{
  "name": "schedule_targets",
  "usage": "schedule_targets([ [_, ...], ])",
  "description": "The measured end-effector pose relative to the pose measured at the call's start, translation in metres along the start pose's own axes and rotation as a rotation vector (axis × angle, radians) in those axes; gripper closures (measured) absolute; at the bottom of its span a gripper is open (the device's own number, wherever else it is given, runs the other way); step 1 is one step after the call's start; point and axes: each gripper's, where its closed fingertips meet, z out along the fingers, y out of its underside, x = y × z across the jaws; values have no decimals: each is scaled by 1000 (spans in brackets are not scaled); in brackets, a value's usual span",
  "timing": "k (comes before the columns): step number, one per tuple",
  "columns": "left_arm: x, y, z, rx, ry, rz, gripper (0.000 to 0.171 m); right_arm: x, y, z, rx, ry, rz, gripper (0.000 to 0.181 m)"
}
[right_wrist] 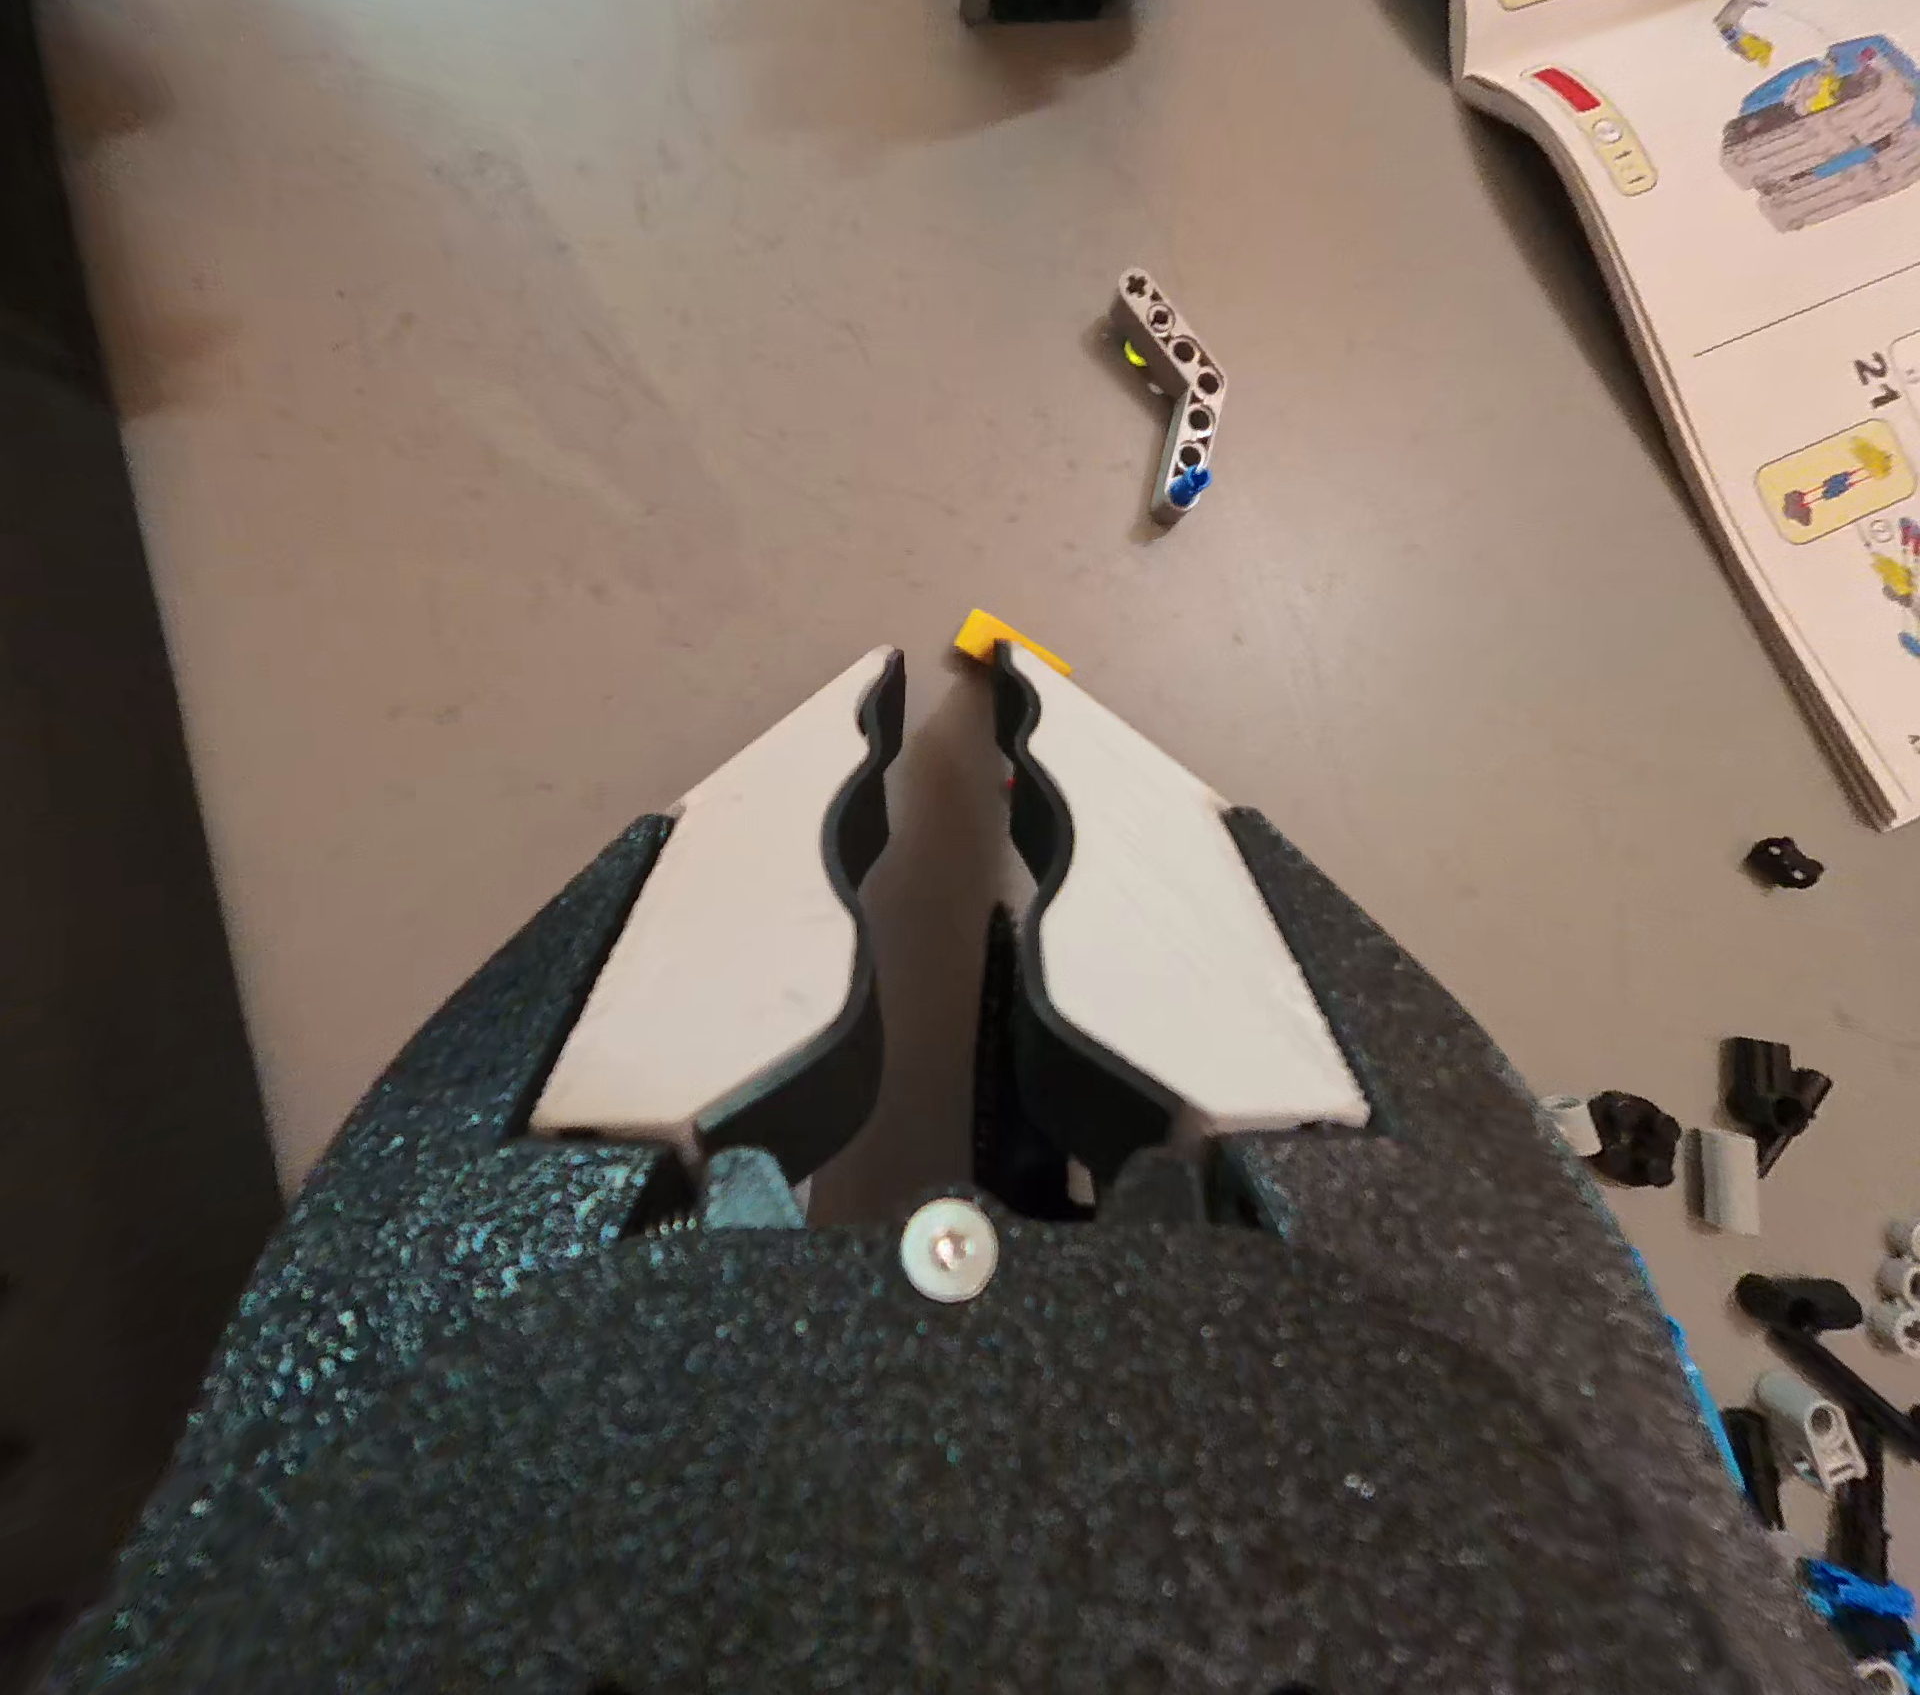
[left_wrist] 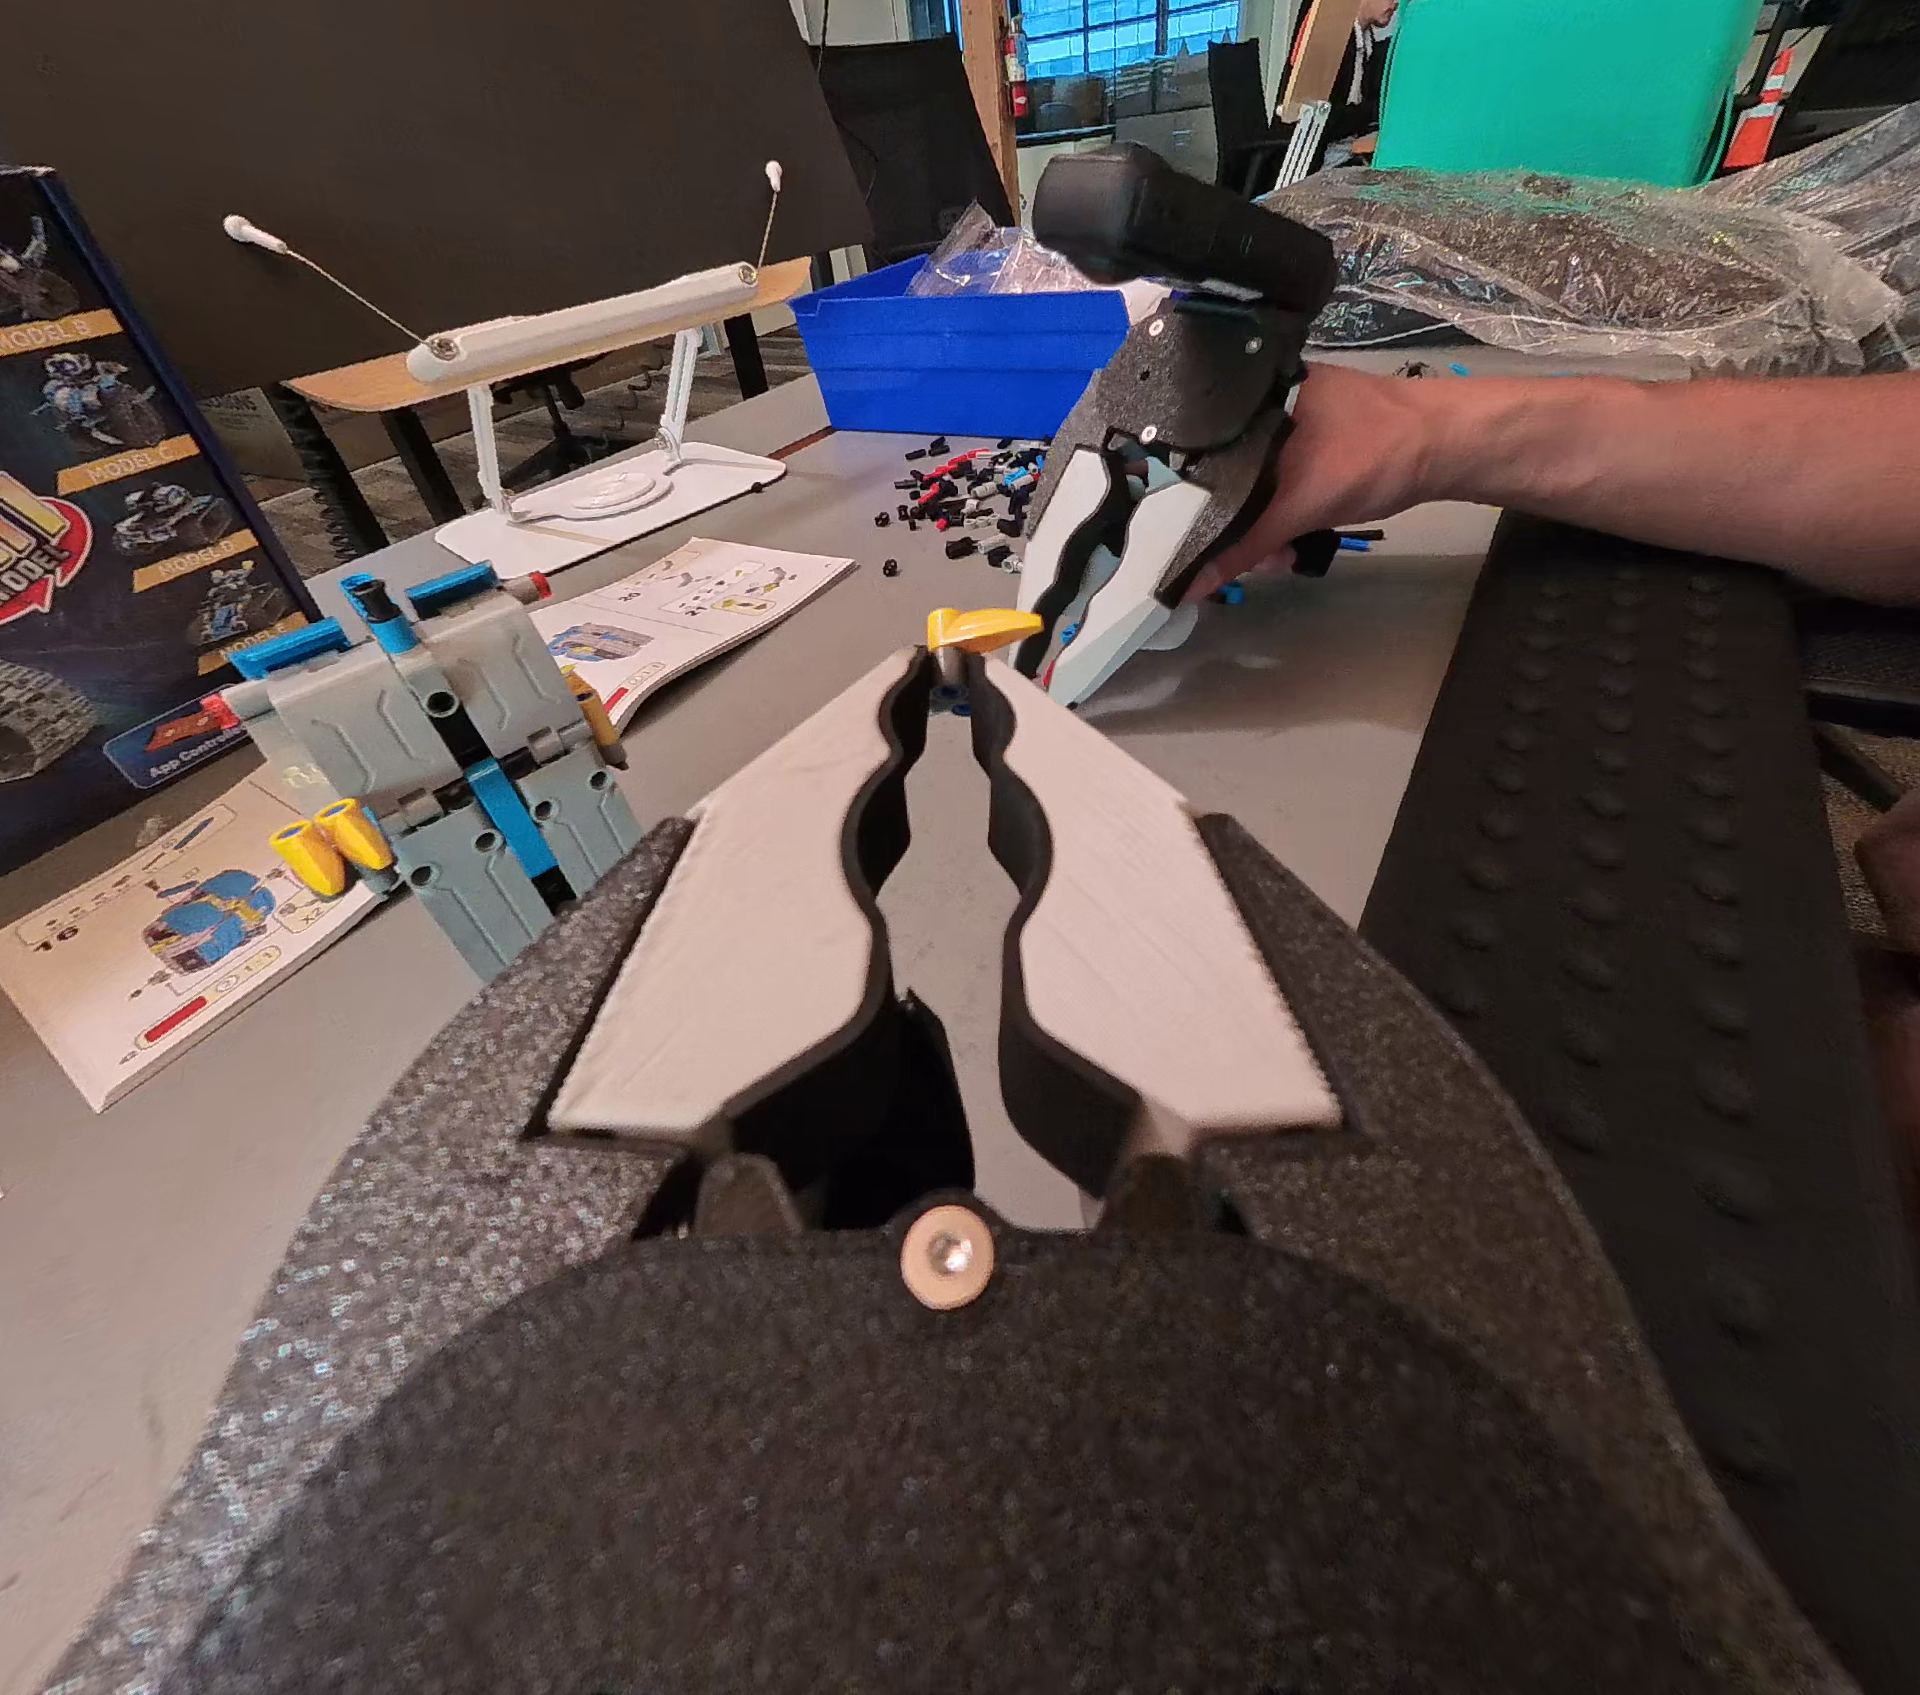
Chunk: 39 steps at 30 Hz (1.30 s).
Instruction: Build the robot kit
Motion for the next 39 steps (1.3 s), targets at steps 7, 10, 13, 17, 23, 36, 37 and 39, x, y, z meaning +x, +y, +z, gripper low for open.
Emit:
schedule_targets([
  [7,2,0,1,-3,3,11,165,6,-2,4,-4,35,-49,158],
  [10,2,0,0,0,3,11,165,9,-4,5,0,43,-71,157],
  [13,2,0,1,-2,6,9,165,13,-6,8,-7,40,-63,154],
  [17,4,1,1,-4,10,15,165,12,-6,9,5,4,-34,154],
  [23,5,1,2,-9,16,22,164,4,-7,10,49,-59,-12,146],
  [36,7,2,1,-12,14,34,164,5,-6,-3,-6,-109,6,152],
  [37,7,2,2,-13,14,35,164,3,-7,-4,6,-121,49,150],
  [39,6,2,2,-15,12,37,164,4,-7,-3,7,-99,113,150],
])
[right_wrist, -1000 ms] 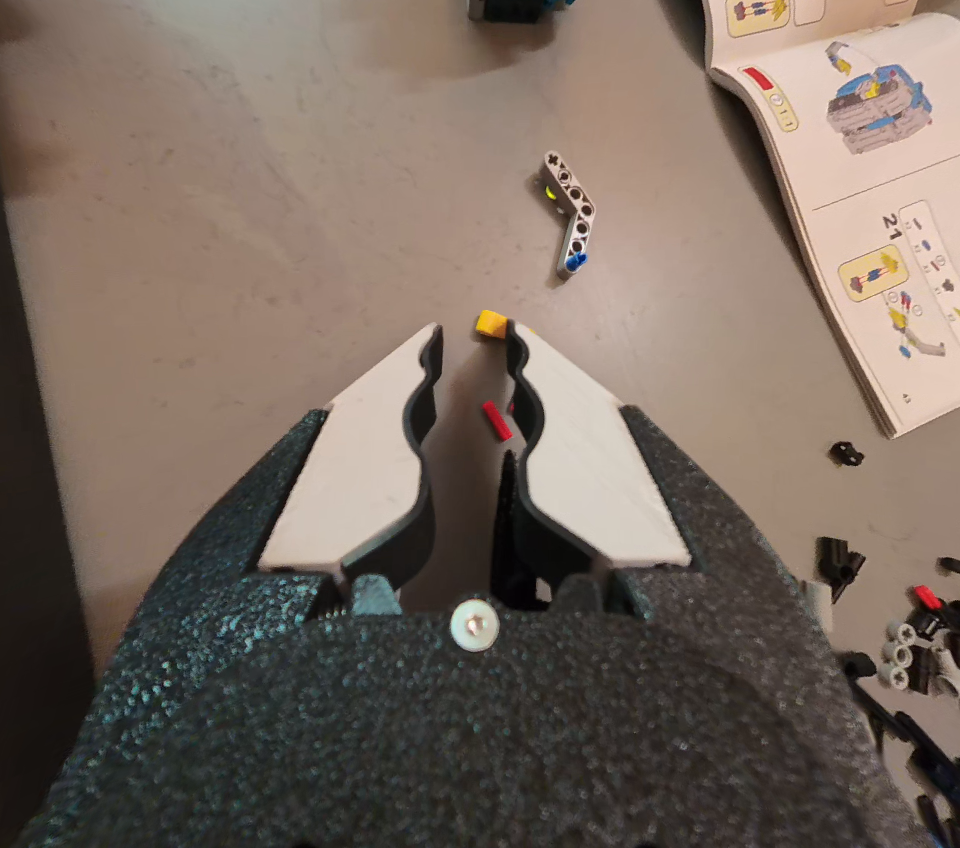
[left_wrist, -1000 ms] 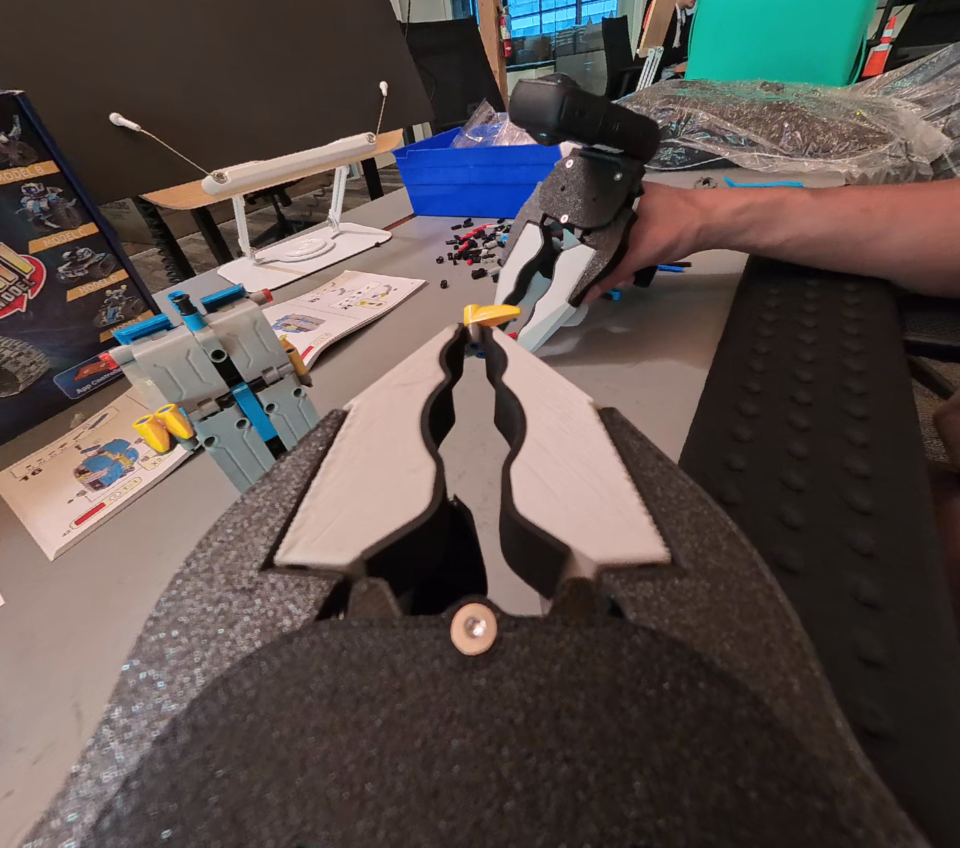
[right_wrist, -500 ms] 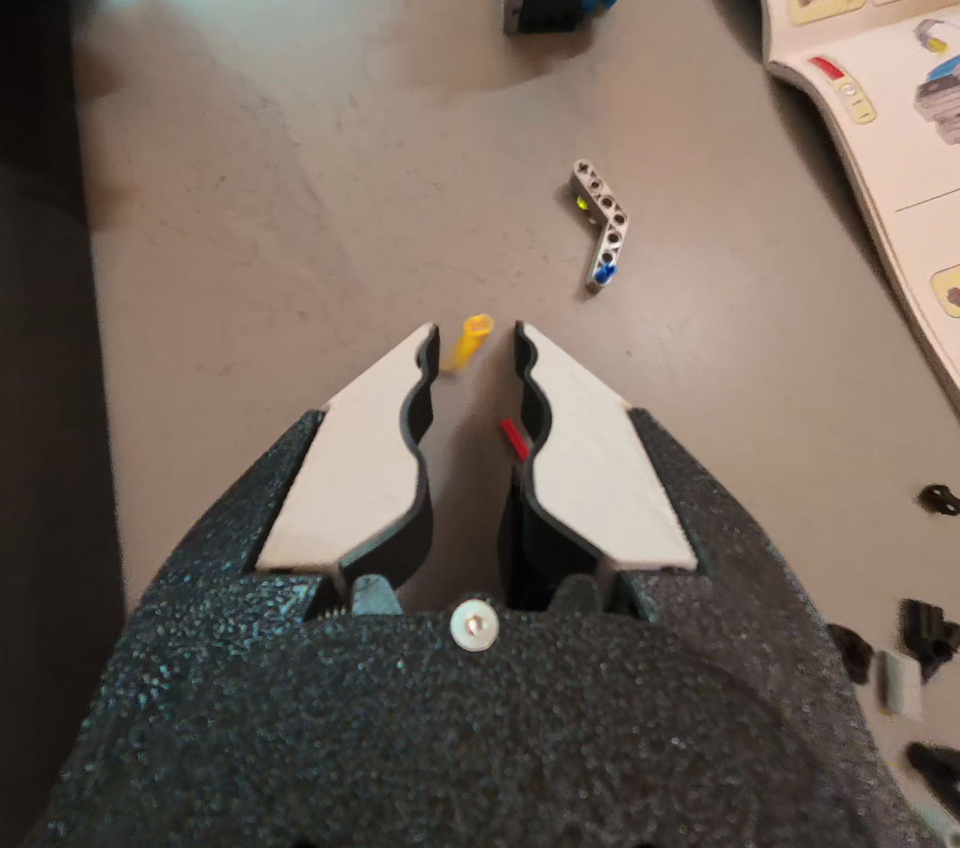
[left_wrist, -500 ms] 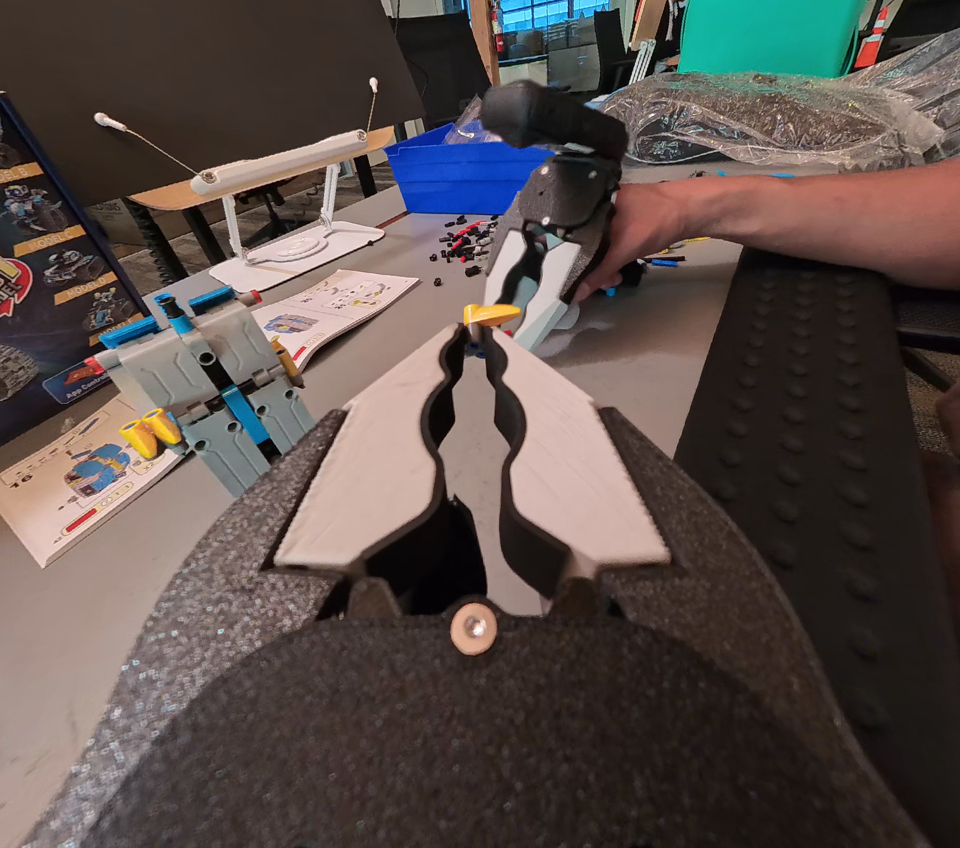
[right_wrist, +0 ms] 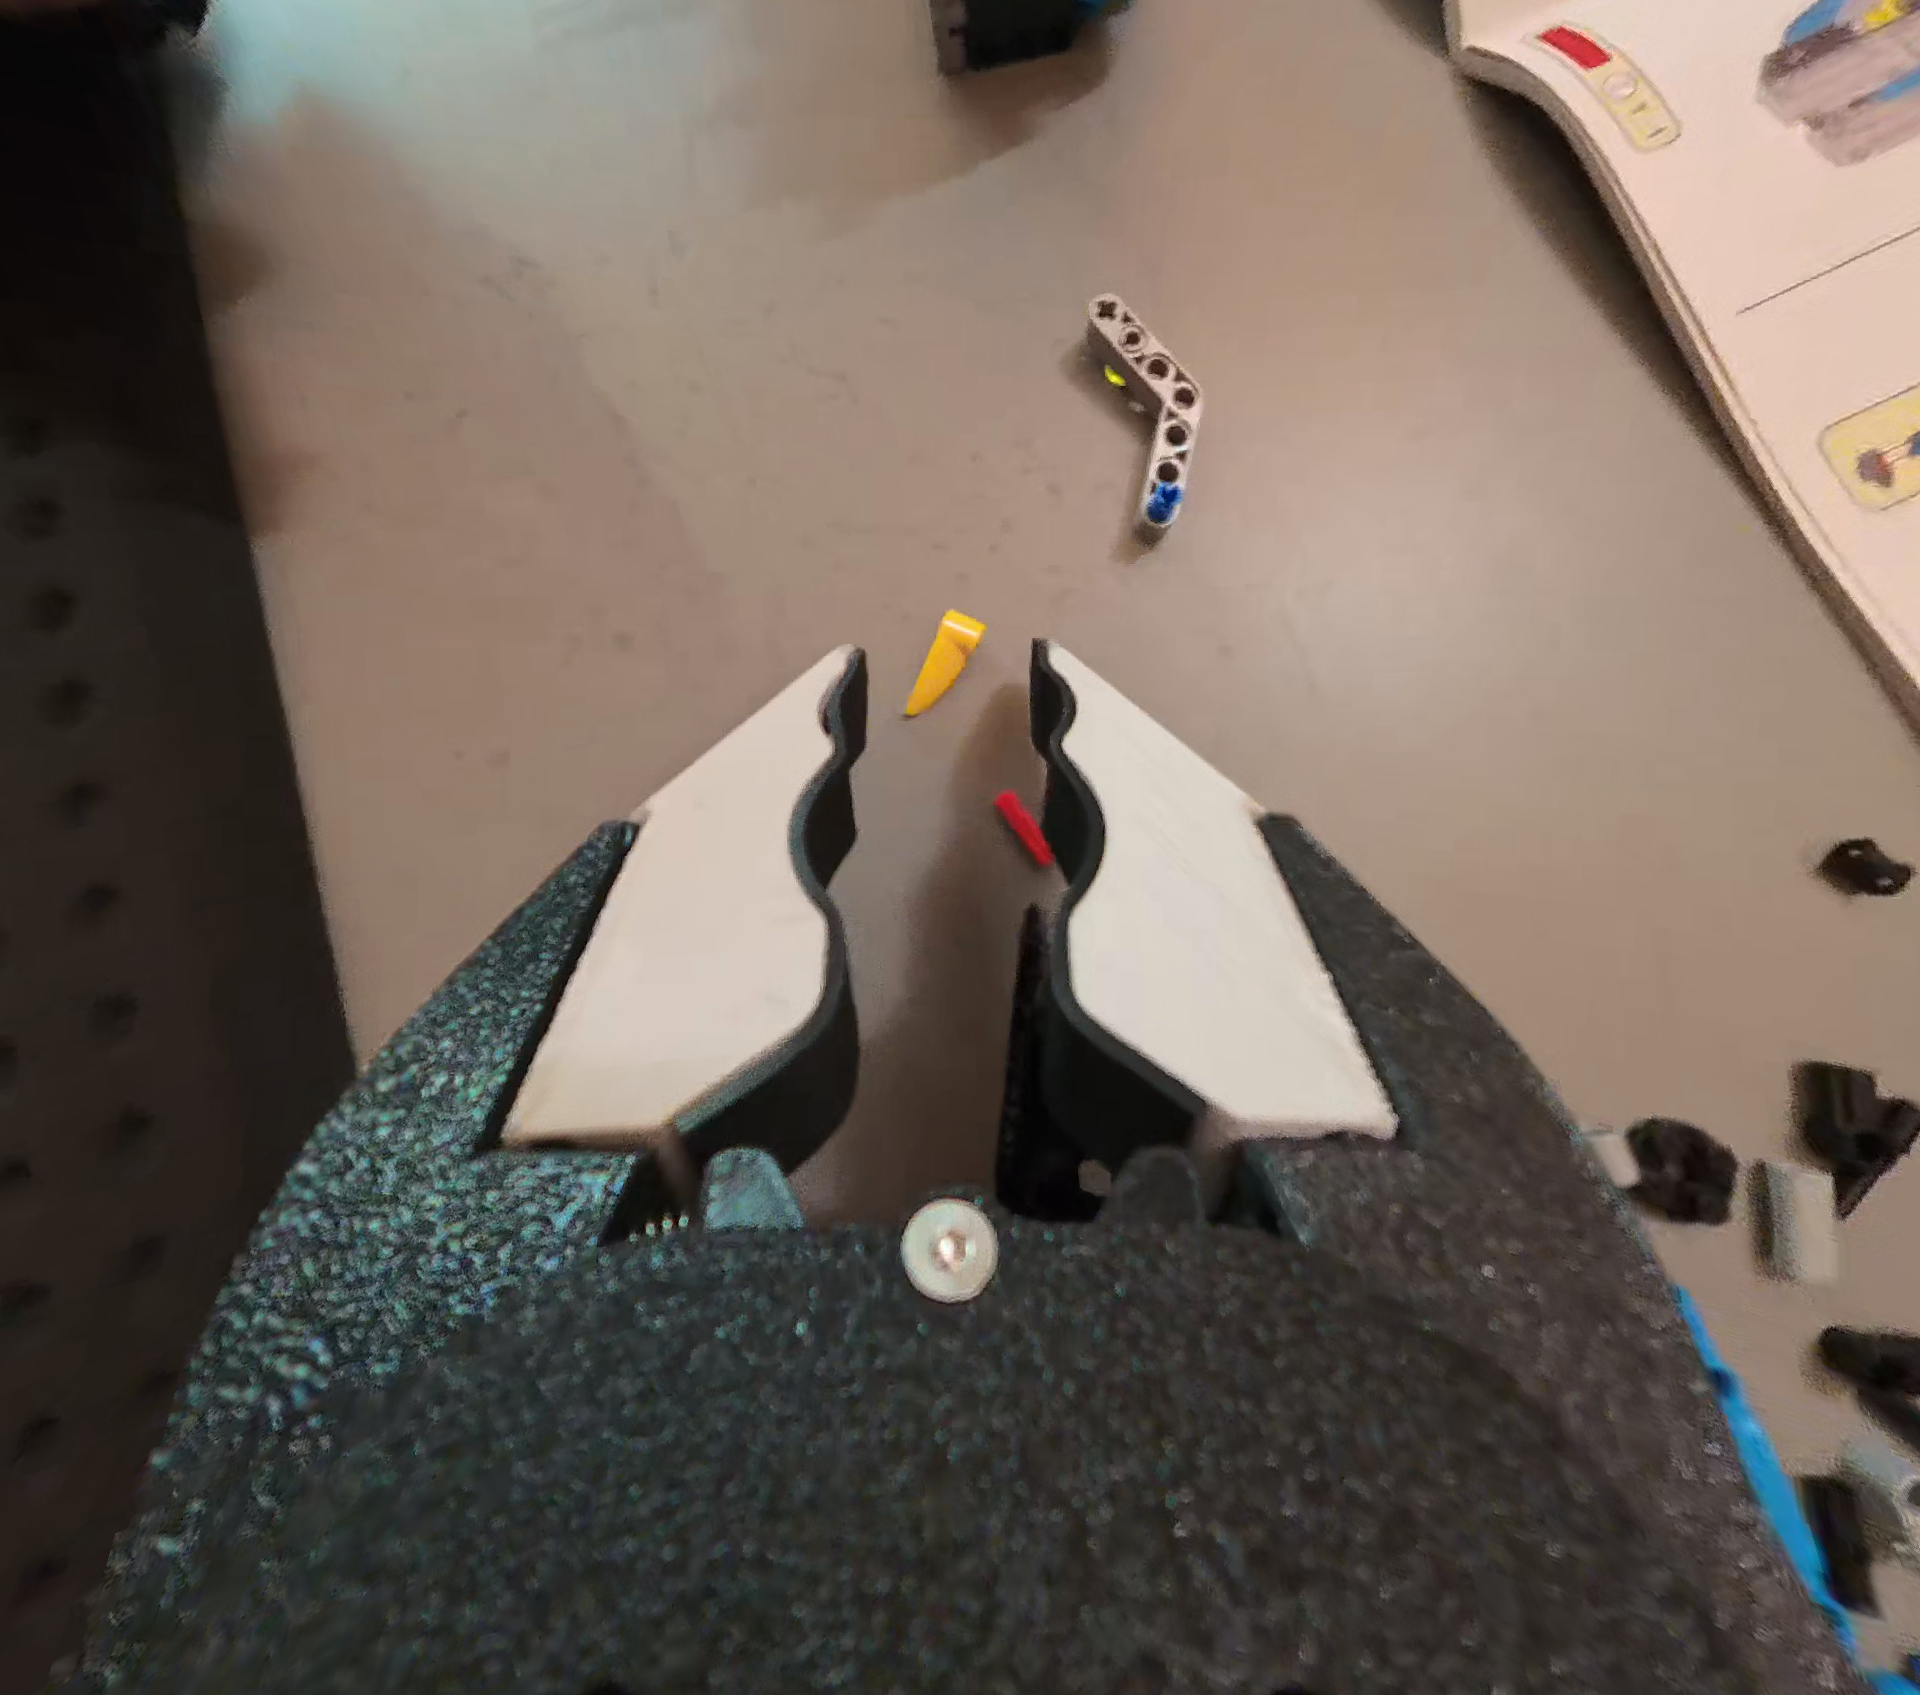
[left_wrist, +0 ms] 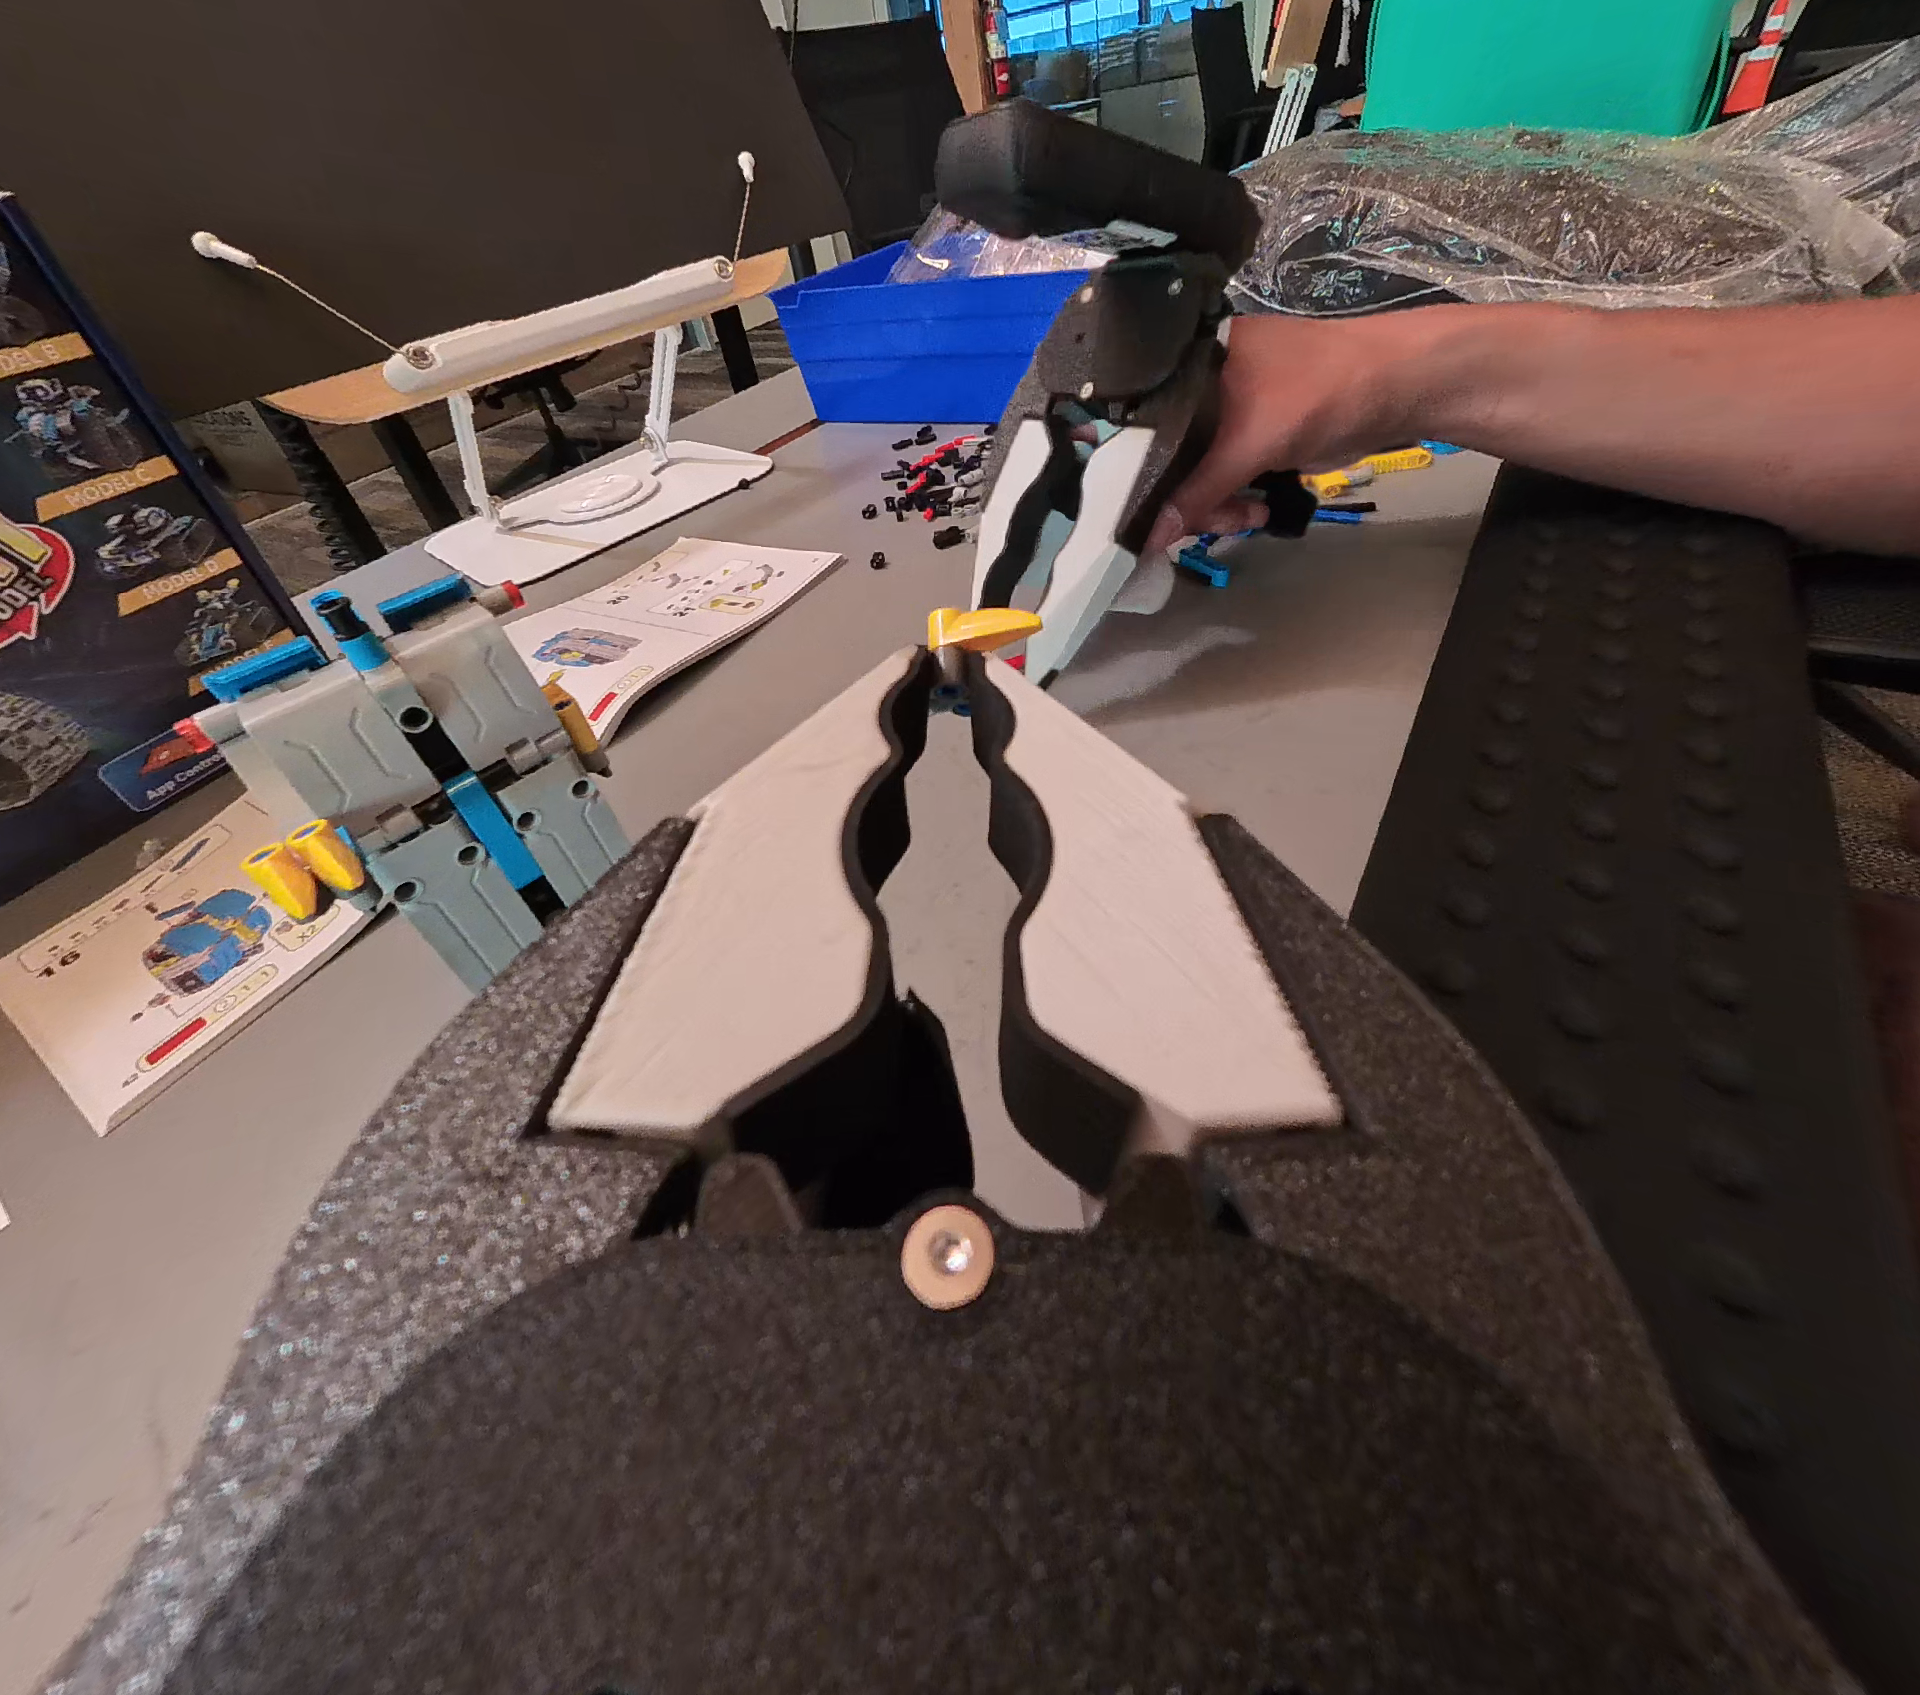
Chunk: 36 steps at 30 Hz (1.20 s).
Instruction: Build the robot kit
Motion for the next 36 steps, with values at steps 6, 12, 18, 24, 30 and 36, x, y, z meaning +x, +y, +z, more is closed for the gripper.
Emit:
schedule_targets([
  [6,-1,0,0,2,0,-10,165,-8,7,9,-33,37,-7,153],
  [12,-2,-1,-1,5,2,-18,165,-16,3,14,-50,30,-59,173],
  [18,-2,-1,-1,8,-1,-18,165,0,-1,5,-120,322,-376,174],
  [24,-3,-1,-1,7,-2,-24,165,9,2,3,-267,665,-928,174],
  [30,-2,-1,-1,7,-2,-22,165,-13,8,0,-208,516,-733,173],
  [36,-3,-1,-1,9,-1,-26,165,-40,8,-8,-67,197,-412,165],
])
